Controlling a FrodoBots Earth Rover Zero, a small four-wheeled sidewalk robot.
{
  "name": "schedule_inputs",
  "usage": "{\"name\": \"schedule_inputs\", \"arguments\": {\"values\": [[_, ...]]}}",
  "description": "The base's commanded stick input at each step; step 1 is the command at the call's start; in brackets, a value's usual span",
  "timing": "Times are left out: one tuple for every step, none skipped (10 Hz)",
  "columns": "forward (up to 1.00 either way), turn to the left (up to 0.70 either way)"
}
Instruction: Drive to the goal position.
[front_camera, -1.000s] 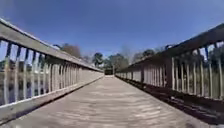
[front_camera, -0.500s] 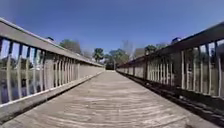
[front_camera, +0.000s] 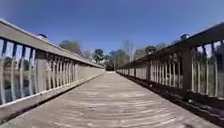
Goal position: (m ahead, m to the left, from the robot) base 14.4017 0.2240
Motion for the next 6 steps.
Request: {"name": "schedule_inputs", "arguments": {"values": [[0.5,0.0],[0.5,0.0],[0.5,0.0],[0.5,0.0],[0.5,0.0],[0.5,0.0]]}}
